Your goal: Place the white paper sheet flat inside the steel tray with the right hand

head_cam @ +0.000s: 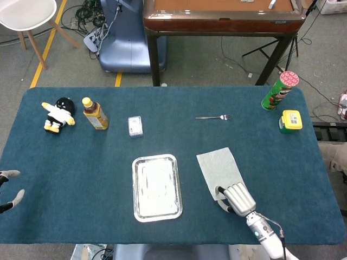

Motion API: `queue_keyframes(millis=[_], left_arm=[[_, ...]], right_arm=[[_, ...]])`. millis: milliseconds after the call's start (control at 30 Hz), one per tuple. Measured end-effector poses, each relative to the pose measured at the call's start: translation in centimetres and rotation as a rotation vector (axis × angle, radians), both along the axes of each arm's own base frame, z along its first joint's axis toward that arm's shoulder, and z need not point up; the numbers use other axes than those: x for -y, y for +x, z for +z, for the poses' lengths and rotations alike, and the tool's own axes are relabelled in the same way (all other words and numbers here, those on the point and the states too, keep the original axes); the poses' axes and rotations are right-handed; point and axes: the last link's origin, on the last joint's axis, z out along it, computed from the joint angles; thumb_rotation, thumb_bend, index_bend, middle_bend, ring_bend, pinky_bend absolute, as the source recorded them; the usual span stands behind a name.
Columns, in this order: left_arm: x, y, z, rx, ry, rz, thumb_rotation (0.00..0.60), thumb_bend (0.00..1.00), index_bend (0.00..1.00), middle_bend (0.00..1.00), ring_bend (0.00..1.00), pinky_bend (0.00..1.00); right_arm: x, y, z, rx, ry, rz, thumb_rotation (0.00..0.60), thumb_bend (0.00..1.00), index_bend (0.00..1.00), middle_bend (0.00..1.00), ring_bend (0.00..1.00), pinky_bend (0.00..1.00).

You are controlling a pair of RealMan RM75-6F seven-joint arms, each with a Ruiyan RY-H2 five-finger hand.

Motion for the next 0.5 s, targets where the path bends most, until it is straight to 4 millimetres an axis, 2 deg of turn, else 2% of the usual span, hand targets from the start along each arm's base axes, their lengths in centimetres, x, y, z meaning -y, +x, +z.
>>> queue_keyframes(millis=[500], left_arm=[[0.02, 0.0, 0.01, 0.001, 0.0, -0.001, 0.6, 0.28, 0.35, 0.38, 0.38, 0.55]], right_arm=[[0.01, 0.12, 0.46, 0.028, -0.003, -0.012, 0.6, 0.51, 0.51, 1.0, 1.0, 1.0]])
